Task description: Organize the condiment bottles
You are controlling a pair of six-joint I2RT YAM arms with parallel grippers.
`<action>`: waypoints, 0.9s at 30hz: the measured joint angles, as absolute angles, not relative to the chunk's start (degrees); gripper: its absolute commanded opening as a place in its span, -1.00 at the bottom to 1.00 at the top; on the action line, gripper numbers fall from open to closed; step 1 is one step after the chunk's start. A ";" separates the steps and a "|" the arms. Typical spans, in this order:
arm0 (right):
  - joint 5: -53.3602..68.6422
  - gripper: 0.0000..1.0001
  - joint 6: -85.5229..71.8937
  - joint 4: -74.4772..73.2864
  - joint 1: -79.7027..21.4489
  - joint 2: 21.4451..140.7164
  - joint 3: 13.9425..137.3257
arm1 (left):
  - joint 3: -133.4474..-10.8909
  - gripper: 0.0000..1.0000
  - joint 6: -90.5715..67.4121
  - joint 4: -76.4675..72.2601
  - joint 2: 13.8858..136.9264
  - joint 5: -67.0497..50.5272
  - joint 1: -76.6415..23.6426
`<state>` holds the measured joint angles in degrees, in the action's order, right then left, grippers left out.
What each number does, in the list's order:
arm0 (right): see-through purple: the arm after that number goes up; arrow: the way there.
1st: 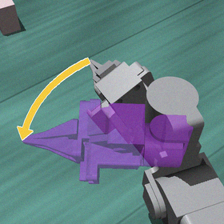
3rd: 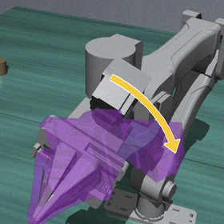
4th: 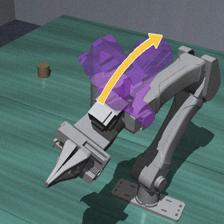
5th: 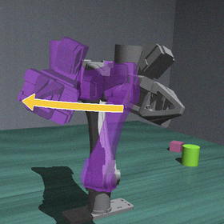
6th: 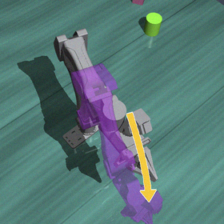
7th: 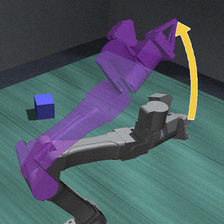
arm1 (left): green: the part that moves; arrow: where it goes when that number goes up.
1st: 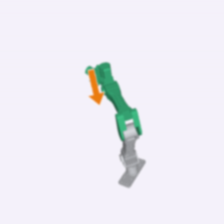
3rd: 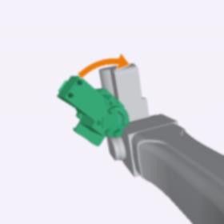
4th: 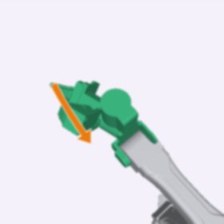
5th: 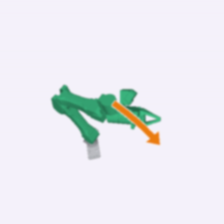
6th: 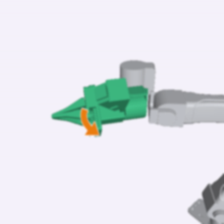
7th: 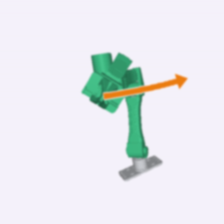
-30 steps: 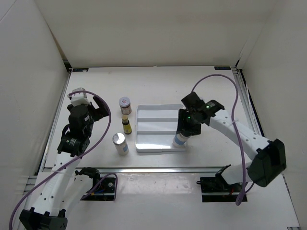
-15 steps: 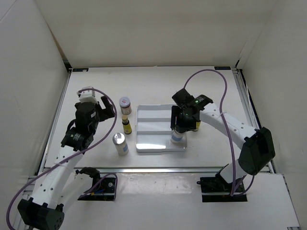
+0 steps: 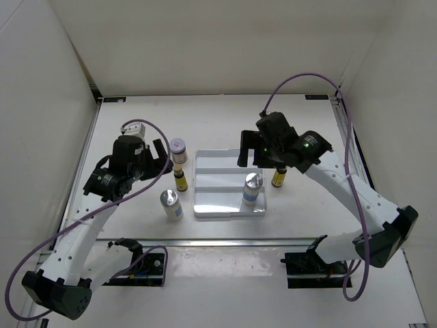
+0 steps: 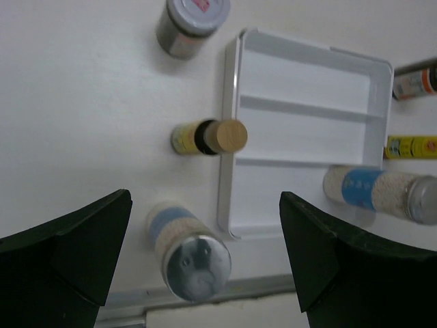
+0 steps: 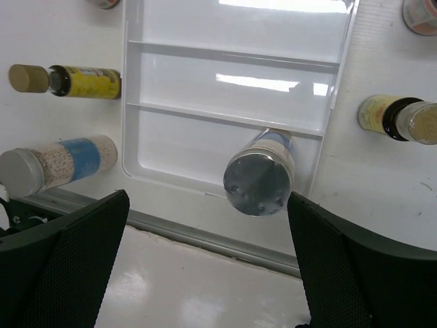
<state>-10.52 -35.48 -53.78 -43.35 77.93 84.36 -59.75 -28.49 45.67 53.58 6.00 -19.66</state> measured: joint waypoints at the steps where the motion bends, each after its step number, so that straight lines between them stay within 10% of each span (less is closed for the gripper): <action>1: -10.55 1.00 -35.40 -53.54 -43.35 77.01 84.07 | -59.75 1.00 -29.74 47.46 53.56 4.86 -20.36; 19: -8.82 1.00 -35.33 -52.10 -43.35 73.78 77.82 | -53.10 0.92 -43.79 59.96 58.96 4.27 -28.91; 23: -8.82 1.00 -35.33 -52.10 -43.35 73.78 77.82 | -53.08 0.60 -44.27 59.86 60.45 5.21 -28.91; 27: -8.84 1.00 -35.33 -52.10 -43.35 73.78 77.82 | -53.30 -0.21 -44.07 59.33 60.55 5.58 -28.99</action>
